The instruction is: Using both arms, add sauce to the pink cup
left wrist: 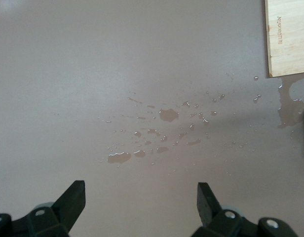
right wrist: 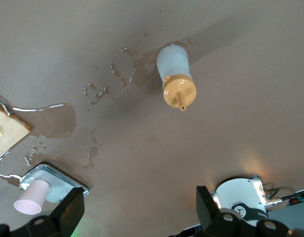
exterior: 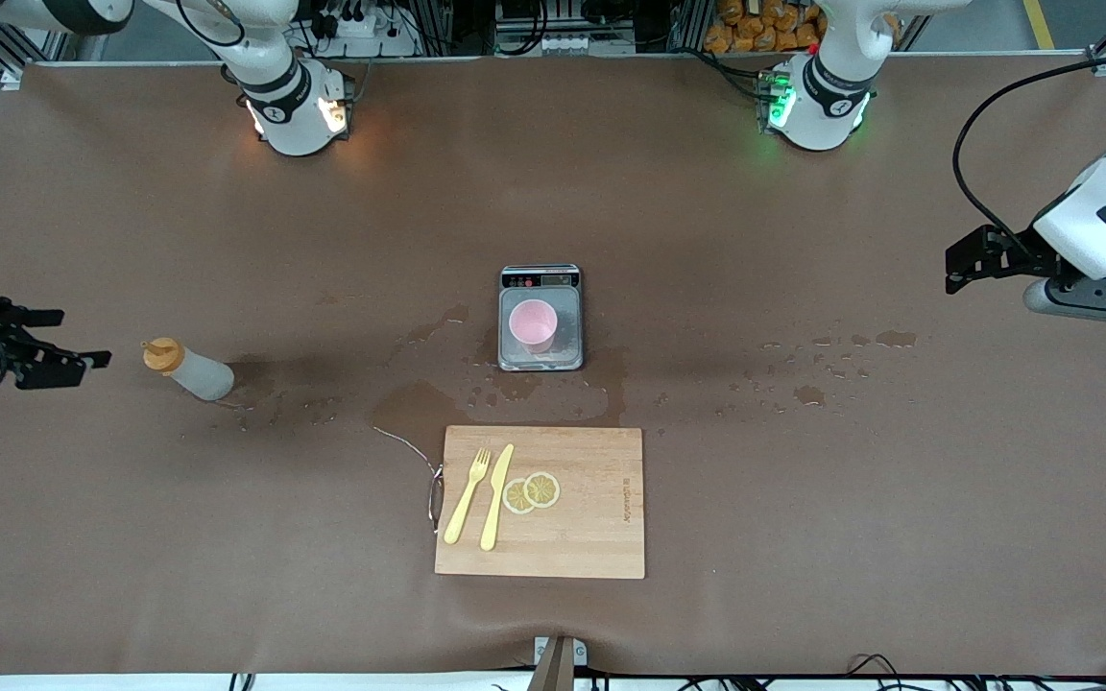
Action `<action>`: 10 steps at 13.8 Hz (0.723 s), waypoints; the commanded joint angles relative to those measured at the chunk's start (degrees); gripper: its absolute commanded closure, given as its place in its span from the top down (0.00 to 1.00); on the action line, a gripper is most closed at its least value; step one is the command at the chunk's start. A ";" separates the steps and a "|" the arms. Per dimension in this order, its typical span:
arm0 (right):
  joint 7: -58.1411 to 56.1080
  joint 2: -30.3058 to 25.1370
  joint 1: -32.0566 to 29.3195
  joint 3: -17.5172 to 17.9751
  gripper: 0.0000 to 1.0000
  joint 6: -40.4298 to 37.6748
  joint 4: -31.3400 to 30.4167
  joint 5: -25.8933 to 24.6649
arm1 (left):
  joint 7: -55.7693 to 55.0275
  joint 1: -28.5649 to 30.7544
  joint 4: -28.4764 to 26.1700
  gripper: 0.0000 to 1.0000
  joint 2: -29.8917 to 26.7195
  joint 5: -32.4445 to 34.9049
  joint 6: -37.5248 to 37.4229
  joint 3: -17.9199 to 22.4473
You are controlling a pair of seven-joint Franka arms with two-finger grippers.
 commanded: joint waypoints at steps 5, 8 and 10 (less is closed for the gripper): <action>-6.77 -11.94 4.57 0.43 1.00 3.61 -10.30 -8.54 | -0.02 0.08 0.46 1.00 0.06 1.56 0.00 -0.59; -8.54 -19.59 5.99 0.16 1.00 10.81 -21.02 -9.35 | 0.24 0.09 0.55 1.00 0.06 1.65 -0.18 -0.59; -11.17 -24.33 6.16 0.16 1.00 16.52 -27.79 -9.35 | 0.42 0.09 0.55 1.00 -0.03 1.65 -0.18 -0.68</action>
